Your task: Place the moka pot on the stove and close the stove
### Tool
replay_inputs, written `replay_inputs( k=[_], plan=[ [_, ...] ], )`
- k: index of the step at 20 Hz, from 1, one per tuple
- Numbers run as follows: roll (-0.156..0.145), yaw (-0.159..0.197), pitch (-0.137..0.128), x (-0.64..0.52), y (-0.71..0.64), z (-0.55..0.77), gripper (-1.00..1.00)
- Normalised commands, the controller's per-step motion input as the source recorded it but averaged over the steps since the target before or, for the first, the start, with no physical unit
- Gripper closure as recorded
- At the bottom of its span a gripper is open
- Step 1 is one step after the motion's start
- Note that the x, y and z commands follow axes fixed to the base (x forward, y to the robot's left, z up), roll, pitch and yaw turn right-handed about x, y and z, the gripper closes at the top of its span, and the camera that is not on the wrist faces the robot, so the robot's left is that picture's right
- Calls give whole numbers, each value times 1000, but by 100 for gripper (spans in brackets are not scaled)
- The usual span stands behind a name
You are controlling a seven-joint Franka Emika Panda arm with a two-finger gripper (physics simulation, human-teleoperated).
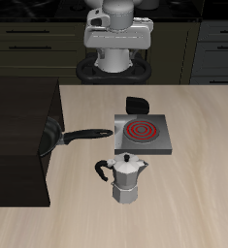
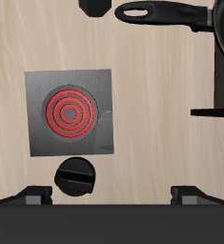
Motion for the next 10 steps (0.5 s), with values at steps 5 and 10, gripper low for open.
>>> replay_inputs(
  k=[5, 10],
  plan=[
    [-64, -12, 5, 426, -41, 28, -100],
    [-14, -41, 27, 374, -48, 28, -100]
  ],
)
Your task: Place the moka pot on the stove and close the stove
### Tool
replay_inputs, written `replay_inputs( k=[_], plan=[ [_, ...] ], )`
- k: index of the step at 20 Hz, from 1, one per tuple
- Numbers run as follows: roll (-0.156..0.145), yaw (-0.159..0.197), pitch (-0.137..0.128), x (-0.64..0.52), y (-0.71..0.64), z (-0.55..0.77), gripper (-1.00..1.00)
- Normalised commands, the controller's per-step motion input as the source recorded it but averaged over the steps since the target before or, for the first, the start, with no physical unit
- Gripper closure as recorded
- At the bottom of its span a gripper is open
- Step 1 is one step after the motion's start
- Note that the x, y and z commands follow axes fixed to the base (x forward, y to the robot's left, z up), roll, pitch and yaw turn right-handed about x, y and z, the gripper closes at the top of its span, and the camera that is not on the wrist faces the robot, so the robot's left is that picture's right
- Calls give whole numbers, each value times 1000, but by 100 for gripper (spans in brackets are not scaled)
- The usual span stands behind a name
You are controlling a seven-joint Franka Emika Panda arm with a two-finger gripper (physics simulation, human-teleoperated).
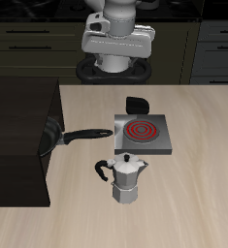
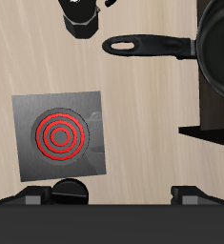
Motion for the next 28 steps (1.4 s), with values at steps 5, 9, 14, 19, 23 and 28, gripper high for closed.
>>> replay_inputs(
  k=[5, 9, 14, 19, 23, 28],
  plan=[
    [-20, 20, -84, 377, 20, 109, -100],
    [25, 35, -27, 163, 144, 19, -100],
    [8, -1, -11, 326, 119, 70, -100],
    [-20, 21, 4, 454, 50, 85, -100],
    [20, -21, 35, 493, -22, -20, -100],
    [-19, -23, 5, 295, -15, -29, -100]
  ],
)
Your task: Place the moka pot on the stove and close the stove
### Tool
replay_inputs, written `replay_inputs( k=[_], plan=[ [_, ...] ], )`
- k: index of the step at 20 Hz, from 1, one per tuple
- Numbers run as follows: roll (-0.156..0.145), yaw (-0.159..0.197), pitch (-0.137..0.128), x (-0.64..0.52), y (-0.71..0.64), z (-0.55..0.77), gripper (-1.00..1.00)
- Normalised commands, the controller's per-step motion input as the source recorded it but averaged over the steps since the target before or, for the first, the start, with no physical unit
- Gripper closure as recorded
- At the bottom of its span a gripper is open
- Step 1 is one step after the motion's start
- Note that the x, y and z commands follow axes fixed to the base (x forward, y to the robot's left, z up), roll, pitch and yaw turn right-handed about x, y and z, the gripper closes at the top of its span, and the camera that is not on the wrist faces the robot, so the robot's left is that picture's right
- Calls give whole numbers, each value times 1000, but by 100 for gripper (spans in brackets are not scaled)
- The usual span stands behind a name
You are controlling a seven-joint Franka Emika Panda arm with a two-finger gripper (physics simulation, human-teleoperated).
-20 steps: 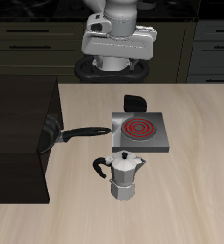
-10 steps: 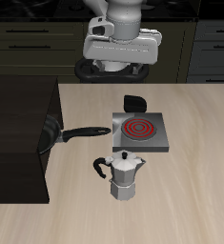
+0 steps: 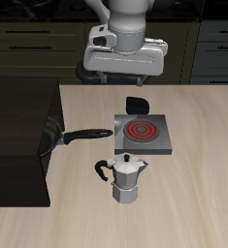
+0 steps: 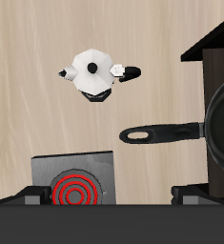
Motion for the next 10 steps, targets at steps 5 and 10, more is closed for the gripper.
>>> replay_inputs(
  k=[5, 10],
  plan=[
    [-41, -3, -3, 361, -19, -31, -100],
    [-10, 13, -4, 268, 97, -41, -100]
  ],
)
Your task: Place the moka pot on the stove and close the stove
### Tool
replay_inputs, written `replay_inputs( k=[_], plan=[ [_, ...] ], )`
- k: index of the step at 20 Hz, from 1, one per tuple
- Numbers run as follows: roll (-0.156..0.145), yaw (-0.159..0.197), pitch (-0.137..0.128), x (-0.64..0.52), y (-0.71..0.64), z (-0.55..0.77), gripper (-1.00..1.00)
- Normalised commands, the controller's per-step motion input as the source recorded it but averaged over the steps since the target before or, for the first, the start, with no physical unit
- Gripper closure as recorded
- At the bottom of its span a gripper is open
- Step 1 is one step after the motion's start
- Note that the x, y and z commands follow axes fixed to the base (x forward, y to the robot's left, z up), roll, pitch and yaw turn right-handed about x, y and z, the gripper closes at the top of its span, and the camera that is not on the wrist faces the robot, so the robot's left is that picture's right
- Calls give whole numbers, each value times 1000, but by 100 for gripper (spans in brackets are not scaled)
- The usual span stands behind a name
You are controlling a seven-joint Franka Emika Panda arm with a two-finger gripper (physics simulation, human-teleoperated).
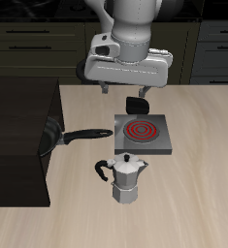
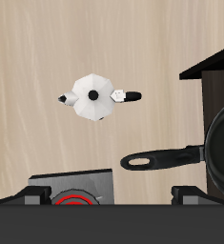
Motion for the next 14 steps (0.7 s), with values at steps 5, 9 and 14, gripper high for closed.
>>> replay_inputs(
  k=[5, 9, 14],
  plan=[
    [13, -10, 16, 184, 163, -105, -100],
    [-4, 21, -1, 105, 152, -90, -100],
    [-11, 35, -10, 170, 130, -67, -100]
  ],
)
